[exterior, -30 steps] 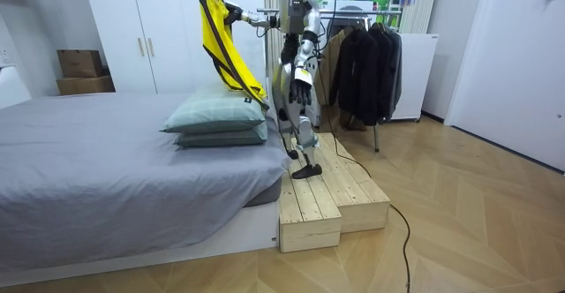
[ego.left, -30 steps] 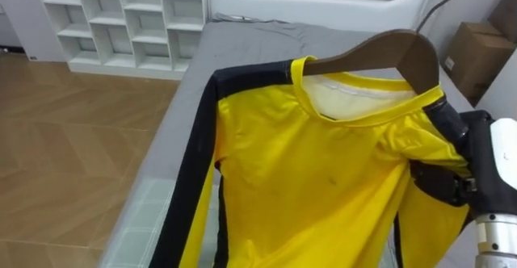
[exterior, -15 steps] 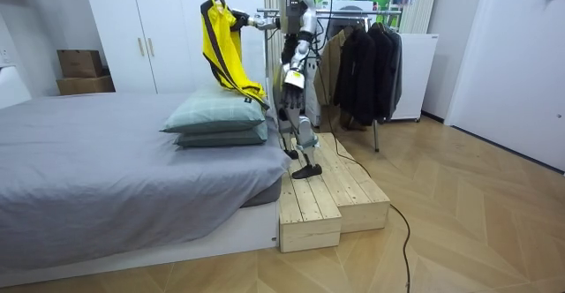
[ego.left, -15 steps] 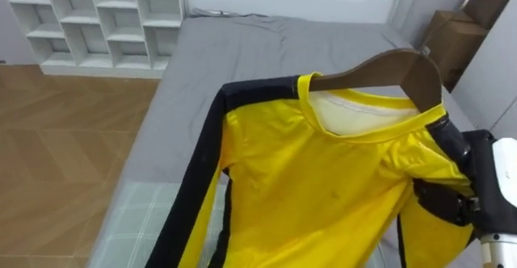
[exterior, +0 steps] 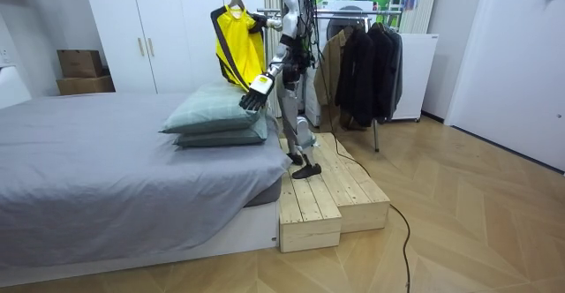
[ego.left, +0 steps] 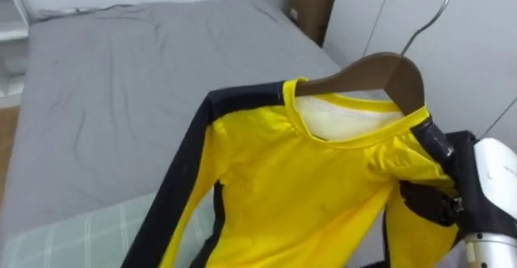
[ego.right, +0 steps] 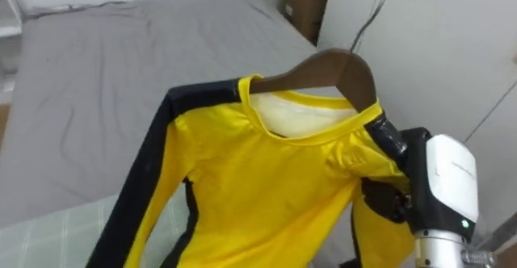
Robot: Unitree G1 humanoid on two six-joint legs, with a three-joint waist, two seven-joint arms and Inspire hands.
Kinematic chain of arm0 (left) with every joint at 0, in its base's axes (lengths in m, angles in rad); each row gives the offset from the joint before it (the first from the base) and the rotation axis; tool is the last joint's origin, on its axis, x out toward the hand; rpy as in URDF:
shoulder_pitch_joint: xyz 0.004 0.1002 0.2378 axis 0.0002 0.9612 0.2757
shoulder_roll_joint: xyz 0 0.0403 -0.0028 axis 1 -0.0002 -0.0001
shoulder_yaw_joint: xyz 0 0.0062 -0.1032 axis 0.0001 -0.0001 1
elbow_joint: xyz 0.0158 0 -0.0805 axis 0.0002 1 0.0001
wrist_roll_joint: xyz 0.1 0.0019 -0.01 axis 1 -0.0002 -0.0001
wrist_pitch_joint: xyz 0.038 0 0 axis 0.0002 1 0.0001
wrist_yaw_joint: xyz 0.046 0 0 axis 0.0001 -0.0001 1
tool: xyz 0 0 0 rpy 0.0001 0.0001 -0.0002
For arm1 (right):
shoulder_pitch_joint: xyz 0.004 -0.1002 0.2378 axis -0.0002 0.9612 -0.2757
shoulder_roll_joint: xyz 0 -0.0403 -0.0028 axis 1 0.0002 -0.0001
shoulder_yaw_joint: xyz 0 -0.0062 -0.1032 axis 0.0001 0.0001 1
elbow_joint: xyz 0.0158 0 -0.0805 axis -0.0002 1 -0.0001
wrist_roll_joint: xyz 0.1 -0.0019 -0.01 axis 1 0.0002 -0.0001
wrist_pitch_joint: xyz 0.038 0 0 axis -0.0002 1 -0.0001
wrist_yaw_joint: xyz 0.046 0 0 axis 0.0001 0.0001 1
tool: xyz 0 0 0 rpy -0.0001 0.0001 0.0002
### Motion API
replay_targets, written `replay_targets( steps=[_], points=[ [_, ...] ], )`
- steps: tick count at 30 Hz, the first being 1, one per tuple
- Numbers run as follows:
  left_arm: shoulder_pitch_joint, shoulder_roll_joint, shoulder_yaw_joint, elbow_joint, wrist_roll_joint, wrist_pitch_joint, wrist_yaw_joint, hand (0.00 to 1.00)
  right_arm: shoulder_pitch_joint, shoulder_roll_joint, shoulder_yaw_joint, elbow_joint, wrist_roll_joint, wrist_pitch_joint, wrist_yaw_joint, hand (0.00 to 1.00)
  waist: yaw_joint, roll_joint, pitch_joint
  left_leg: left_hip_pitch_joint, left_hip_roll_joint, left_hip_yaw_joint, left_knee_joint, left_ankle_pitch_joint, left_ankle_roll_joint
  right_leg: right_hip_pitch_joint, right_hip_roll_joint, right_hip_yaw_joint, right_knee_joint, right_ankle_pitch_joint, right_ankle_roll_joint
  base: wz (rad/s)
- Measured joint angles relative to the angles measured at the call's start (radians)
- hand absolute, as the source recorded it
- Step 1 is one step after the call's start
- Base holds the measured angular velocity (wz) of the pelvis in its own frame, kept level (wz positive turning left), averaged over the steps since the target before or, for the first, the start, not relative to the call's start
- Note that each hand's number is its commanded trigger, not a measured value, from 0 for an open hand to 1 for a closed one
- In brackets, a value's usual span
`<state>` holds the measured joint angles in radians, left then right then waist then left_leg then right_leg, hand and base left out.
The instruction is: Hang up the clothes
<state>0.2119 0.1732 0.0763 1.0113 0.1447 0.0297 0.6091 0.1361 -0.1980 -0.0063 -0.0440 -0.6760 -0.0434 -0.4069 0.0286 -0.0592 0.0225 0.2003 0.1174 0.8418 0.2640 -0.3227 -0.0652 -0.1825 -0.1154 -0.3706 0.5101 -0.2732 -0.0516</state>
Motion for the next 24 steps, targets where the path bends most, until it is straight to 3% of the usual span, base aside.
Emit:
replay_targets(
  steps=[2,3,4,5,6,8,9,10,11,12,13,14,15,16,17,18,19,20,21,22,23,24],
  points=[
    [0.019,-0.007,0.009,0.0,0.001,0.017,-0.004,0.0,-0.008,0.0,0.014,0.004,-0.001,0.001,0.009,1.0,-0.001,0.017,0.0002,-0.033,0.036,-0.033,0.092,-0.004,0.007,-0.004,0.043,0.052,-0.04,0.027,-0.018,-0.92],
    [0.032,-0.008,0.04,0.001,0.0,0.027,-0.009,0.0,-0.011,0.0,0.019,0.004,0.002,0.001,0.013,1.0,-0.004,0.026,0.0004,-0.051,0.069,-0.086,0.16,-0.002,0.007,0.019,0.075,0.073,-0.083,0.049,-0.033,-0.78],
    [0.033,-0.001,0.073,0.001,0.0,0.047,-0.014,0.0,-0.01,0.0,0.019,0.005,0.007,0.002,0.017,1.0,-0.03,0.026,0.0004,-0.09,0.107,-0.13,0.261,0.01,0.008,0.046,0.096,0.087,-0.118,0.067,-0.04,-0.62],
    [0.033,0.001,0.082,0.003,0.0,0.054,-0.015,0.0,-0.01,-0.001,0.018,0.005,0.007,0.002,0.018,1.0,-0.041,0.021,-0.0005,-0.108,0.12,-0.145,0.307,0.024,0.011,0.054,0.1,0.098,-0.129,0.071,-0.042,-0.36],
    [0.033,0.0,0.087,0.01,-0.002,0.058,-0.014,0.0,-0.014,-0.008,0.014,0.006,0.007,0.002,0.018,1.0,-0.052,0.016,-0.0002,-0.132,0.128,-0.194,0.342,0.029,0.014,0.064,0.1,0.126,-0.131,0.072,-0.044,-0.43],
    [0.033,0.0,0.088,0.011,-0.006,0.06,-0.007,0.0,-0.022,-0.014,0.0,0.01,0.01,0.003,0.018,1.0,-0.052,0.003,0.0075,-0.175,0.127,-0.26,0.332,0.021,0.012,0.052,0.102,0.172,-0.118,0.062,-0.042,-0.56],
    [0.037,-0.001,0.089,0.01,-0.009,0.072,0.005,0.0,-0.022,-0.014,0.002,0.01,0.01,0.004,0.019,1.0,-0.044,-0.002,0.0042,-0.205,0.124,-0.297,0.316,0.017,0.007,0.031,0.102,0.219,-0.095,0.056,-0.038,-0.73],
    [0.037,-0.002,0.09,0.01,-0.019,0.093,0.02,0.0,-0.021,-0.014,0.014,0.009,0.005,0.003,0.019,1.0,-0.043,-0.015,-0.0009,-0.222,0.09,-0.361,0.269,0.015,0.003,0.005,0.103,0.276,-0.082,0.05,-0.026,-0.78],
    [0.036,-0.003,0.09,0.01,-0.027,0.1,0.029,0.0,-0.022,-0.017,0.022,0.007,0.004,0.003,0.019,1.0,-0.042,-0.019,-0.0014,-0.223,0.067,-0.399,0.242,0.015,0.003,-0.009,0.107,0.303,-0.079,0.051,-0.022,-0.86],
    [0.034,-0.009,0.089,0.01,-0.037,0.11,0.051,0.0,-0.02,-0.024,0.033,0.005,0.004,0.001,0.018,1.0,-0.031,-0.02,-0.0012,-0.222,0.03,-0.486,0.198,0.014,0.005,-0.032,0.127,0.365,-0.08,0.062,-0.021,-0.95],
    [0.032,-0.018,0.088,0.01,-0.059,0.115,0.075,0.0,-0.013,-0.024,0.037,0.004,0.003,0.001,0.022,1.0,-0.016,-0.022,-0.0011,-0.215,-0.001,-0.57,0.155,0.017,0.009,-0.048,0.153,0.445,-0.082,0.074,-0.007,-0.94],
    [0.032,-0.025,0.085,0.009,-0.07,0.118,0.087,0.0,-0.011,-0.025,0.037,0.005,0.003,0.001,0.026,1.0,-0.012,-0.02,-0.001,-0.21,-0.016,-0.611,0.13,0.017,0.01,-0.05,0.167,0.488,-0.084,0.08,0.001,-0.78],
    [0.032,-0.045,0.072,0.009,-0.077,0.125,0.109,0.0,-0.009,-0.026,0.037,0.006,0.004,0.003,0.031,1.0,-0.008,-0.011,-0.0056,-0.202,-0.051,-0.696,0.074,0.025,0.016,-0.053,0.197,0.575,-0.101,0.101,0.017,-0.72],
    [0.032,-0.072,0.064,0.009,-0.086,0.131,0.133,0.0,-0.019,-0.034,0.042,0.001,0.003,0.002,0.039,1.0,-0.003,0.015,-0.0112,-0.179,-0.076,-0.734,0.013,0.067,0.043,-0.066,0.25,0.678,-0.129,0.136,0.039,-0.79],
    [0.031,-0.079,0.064,0.009,-0.106,0.135,0.143,0.0,-0.027,-0.03,0.049,-0.001,0.0,0.0,0.043,1.0,-0.005,0.021,-0.0101,-0.171,-0.074,-0.709,-0.014,0.061,0.044,-0.071,0.278,0.719,-0.143,0.159,0.049,-1.15],
    [0.036,-0.084,0.069,0.011,-0.139,0.146,0.157,0.0,-0.03,-0.02,0.071,-0.014,-0.021,-0.002,0.052,1.0,-0.002,0.02,-0.0098,-0.168,-0.059,-0.629,-0.042,0.075,0.052,-0.085,0.285,0.74,-0.18,0.206,0.06,-1.72],
    [0.045,-0.089,0.071,0.032,-0.162,0.157,0.173,0.0,-0.028,-0.014,0.09,-0.024,-0.06,-0.014,0.052,1.0,0.021,0.026,-0.0063,-0.154,-0.045,-0.526,-0.063,0.072,0.055,-0.101,0.267,0.597,-0.148,0.209,0.007,-1.87],
    [0.051,-0.091,0.071,0.039,-0.177,0.164,0.177,0.0,-0.024,-0.016,0.097,-0.024,-0.075,-0.015,0.049,1.0,0.019,0.029,-0.0055,-0.138,-0.04,-0.48,-0.066,0.071,0.054,-0.104,0.248,0.5,-0.081,0.181,-0.027,-1.46],
    [0.055,-0.094,0.071,0.04,-0.185,0.174,0.188,0.0,-0.015,-0.026,0.093,-0.022,-0.075,-0.015,0.036,1.0,-0.002,0.025,-0.0057,-0.117,-0.047,-0.429,-0.069,0.067,0.054,-0.086,0.189,0.397,0.029,0.109,-0.032,-0.75],
    [0.053,-0.094,0.07,0.039,-0.185,0.174,0.195,0.0,-0.02,-0.036,0.083,-0.021,-0.067,-0.011,0.021,1.0,-0.009,0.011,-0.0125,-0.113,-0.066,-0.41,-0.056,0.064,0.057,-0.076,0.132,0.365,0.08,0.031,-0.006,-0.5],
    [0.052,-0.094,0.07,0.038,-0.185,0.174,0.197,0.0,-0.027,-0.035,0.077,-0.024,-0.067,-0.011,0.015,1.0,-0.015,-0.007,-0.0159,-0.12,-0.079,-0.407,-0.045,0.061,0.057,-0.077,0.118,0.376,0.07,0.014,0.016,-0.39],
    [0.051,-0.096,0.073,0.038,-0.185,0.174,0.201,0.0,-0.042,-0.039,0.069,-0.038,-0.066,-0.01,0.009,1.0,-0.035,-0.015,-0.0114,-0.146,-0.097,-0.418,-0.026,0.059,0.057,-0.075,0.134,0.45,0.027,-0.004,0.011,-0.6]
  ],
)
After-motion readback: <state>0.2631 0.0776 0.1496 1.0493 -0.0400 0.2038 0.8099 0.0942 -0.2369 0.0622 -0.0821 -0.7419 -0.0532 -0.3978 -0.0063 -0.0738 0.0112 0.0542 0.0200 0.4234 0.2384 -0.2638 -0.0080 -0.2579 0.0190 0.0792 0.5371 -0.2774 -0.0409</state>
